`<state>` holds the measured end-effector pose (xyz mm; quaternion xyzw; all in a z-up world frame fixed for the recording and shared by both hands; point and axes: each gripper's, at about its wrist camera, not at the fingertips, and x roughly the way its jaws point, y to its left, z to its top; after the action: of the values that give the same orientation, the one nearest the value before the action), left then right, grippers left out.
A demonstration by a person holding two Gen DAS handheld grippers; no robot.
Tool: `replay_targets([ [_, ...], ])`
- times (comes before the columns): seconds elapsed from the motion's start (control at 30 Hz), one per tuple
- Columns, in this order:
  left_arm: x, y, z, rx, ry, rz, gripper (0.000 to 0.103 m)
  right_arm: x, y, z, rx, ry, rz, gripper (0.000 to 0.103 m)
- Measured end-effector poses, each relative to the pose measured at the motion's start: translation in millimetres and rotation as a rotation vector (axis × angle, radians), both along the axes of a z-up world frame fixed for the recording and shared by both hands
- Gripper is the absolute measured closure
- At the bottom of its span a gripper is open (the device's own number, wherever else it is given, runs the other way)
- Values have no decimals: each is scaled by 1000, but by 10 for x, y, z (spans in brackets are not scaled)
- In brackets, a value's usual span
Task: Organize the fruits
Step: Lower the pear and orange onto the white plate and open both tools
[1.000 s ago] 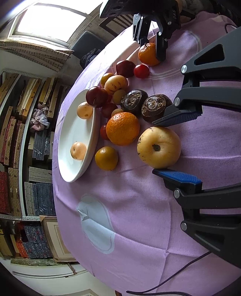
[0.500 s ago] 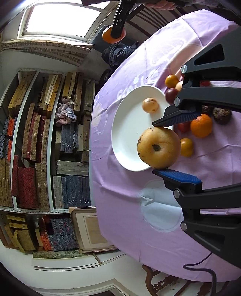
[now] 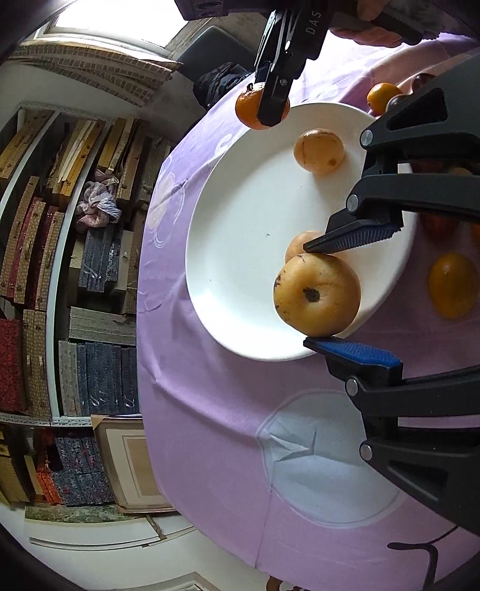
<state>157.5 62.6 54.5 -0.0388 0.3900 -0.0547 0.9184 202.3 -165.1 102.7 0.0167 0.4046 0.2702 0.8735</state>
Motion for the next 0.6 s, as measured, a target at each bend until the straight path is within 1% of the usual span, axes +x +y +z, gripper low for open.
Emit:
replay_targets([
  [0.13,110,46,-55,-16,3,3,57,119,27,-158,-7,16,-9,57],
  [0.17,133,67,-56,-32,6,1,57,142,25,-200,-5,21,-10,57],
  [0.23,151,80,-54,-46,6,2,57,156,15,-240,-6,19,-16,54],
  [0.27,147,77,-55,-41,7,5,57,148,5,-237,-7,16,-19,53],
  [0.37,68,69,-5,-23,-6,11,57,77,-73,-117,17,-4,-19,53],
  [0.47,-84,91,133,-26,-32,11,57,-116,-176,70,36,-39,-12,53],
  [0.5,-169,96,187,-26,-42,8,57,-213,-223,140,40,-52,-9,51],
  [0.57,-328,99,274,-20,-57,4,57,-426,-325,248,47,-79,-5,40],
  [0.6,-435,94,313,-10,-64,1,57,-538,-380,294,47,-95,-4,29],
])
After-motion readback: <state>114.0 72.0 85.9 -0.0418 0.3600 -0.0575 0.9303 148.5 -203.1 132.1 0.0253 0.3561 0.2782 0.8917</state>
